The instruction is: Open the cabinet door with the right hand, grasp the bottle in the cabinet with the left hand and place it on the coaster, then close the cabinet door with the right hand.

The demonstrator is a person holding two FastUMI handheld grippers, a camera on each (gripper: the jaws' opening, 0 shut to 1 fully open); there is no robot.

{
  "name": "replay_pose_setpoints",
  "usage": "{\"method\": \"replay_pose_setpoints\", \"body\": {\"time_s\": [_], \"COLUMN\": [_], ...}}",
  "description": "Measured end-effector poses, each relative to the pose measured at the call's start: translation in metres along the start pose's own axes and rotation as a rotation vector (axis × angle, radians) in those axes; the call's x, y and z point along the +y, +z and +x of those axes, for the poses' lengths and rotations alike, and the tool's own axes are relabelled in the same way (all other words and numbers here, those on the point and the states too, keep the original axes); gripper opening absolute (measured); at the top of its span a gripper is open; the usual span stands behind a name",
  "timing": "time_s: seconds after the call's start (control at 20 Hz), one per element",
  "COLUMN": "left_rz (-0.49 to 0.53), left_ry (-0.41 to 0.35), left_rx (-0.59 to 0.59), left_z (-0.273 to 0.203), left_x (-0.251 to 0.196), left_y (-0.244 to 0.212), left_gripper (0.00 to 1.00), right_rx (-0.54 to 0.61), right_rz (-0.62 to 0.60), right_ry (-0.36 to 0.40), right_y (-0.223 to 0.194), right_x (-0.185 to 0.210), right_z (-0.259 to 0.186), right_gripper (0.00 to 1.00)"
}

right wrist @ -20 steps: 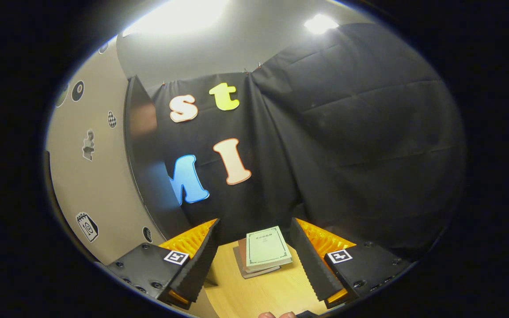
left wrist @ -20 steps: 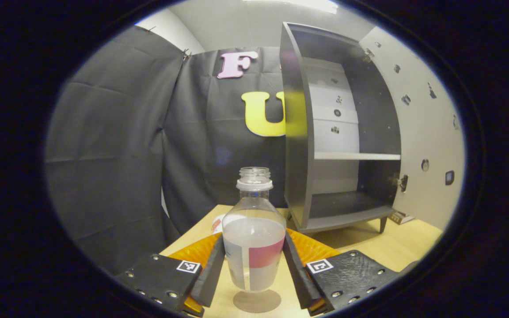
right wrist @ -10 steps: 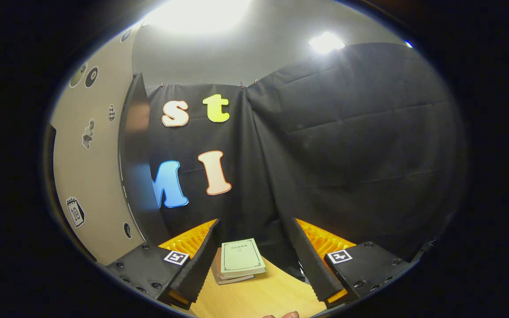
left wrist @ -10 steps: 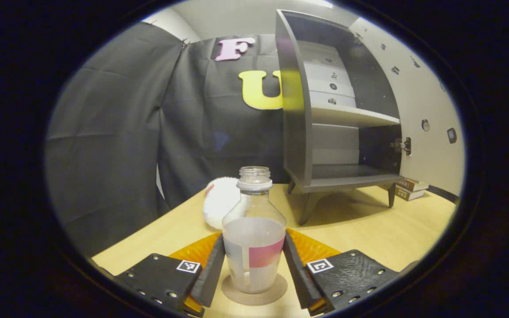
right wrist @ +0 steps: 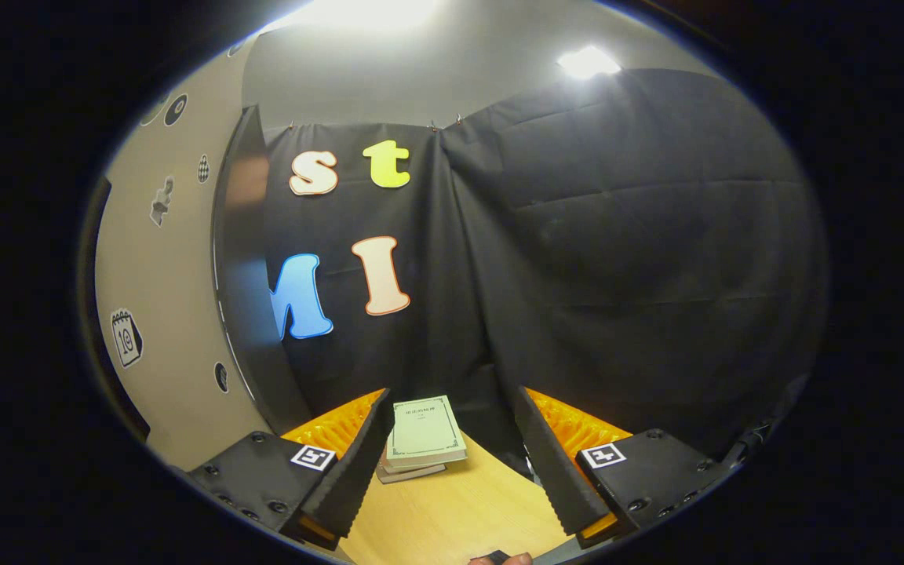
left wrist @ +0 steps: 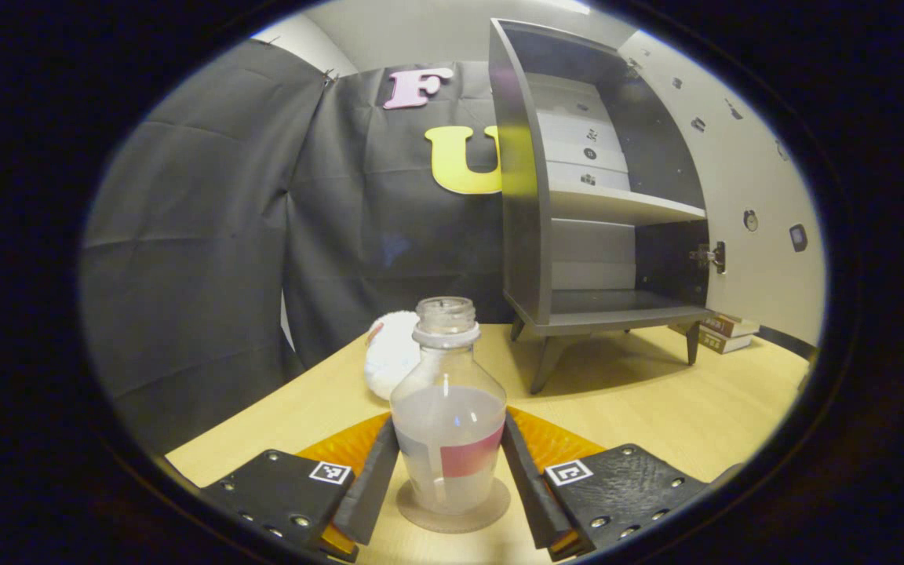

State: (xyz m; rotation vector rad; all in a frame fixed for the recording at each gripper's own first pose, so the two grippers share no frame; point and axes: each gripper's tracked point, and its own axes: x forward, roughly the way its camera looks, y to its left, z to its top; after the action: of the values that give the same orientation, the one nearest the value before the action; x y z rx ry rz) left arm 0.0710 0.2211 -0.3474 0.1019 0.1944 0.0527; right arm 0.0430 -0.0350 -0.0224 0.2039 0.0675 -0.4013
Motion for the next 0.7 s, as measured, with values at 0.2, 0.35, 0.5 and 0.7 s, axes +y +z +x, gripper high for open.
{"method": "replay_pose_setpoints", "body": {"time_s": [0.2,0.35,0.5,0.7], "left_rz": [0.025,0.011,-0.01,-0.032], "left_ry": [0.008,0.005,-0.002,0.106], "left_rx": [-0.091,-0.153,-0.18,-0.148], "left_z": [-0.015,-0.032,-0.057,-0.101], "left_x": [0.007,0.006,0.004,0.02], "left_y": [0.054,0.102,0.142,0.179], "left_gripper": [0.82,0.84,0.84,0.83], "right_rx": [0.011,0.001,-0.025,-0.065], "right_rz": [0.013,-0.001,0.007,0.007], "right_ry": [0.003,0.013,0.03,0.088], "right_y": [-0.005,-0.003,0.009,0.039], "right_x": [-0.007,-0.006,-0.01,-0.001], "right_z": [-0.002,-0.006,-0.011,-0.019], "right_gripper": [0.98,0.98,0.98,0.98]}}
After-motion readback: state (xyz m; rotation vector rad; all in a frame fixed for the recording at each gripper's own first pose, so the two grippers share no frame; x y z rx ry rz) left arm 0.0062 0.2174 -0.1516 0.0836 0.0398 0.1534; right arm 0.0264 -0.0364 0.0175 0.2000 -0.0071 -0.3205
